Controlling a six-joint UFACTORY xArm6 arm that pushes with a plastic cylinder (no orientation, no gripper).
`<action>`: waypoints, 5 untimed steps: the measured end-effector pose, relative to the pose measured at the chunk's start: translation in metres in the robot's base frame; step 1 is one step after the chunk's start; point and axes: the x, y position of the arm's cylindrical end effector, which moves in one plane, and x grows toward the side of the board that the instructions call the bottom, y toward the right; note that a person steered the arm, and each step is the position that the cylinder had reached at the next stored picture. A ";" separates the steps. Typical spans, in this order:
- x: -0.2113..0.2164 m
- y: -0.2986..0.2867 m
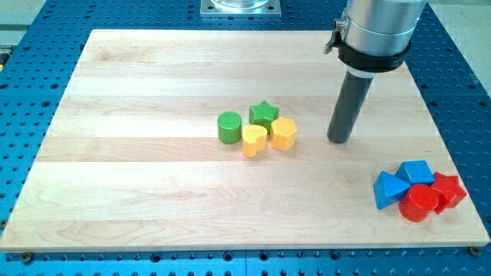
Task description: Place the yellow blocks below the green circle
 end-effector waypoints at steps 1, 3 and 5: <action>0.000 -0.018; 0.013 -0.077; 0.014 -0.087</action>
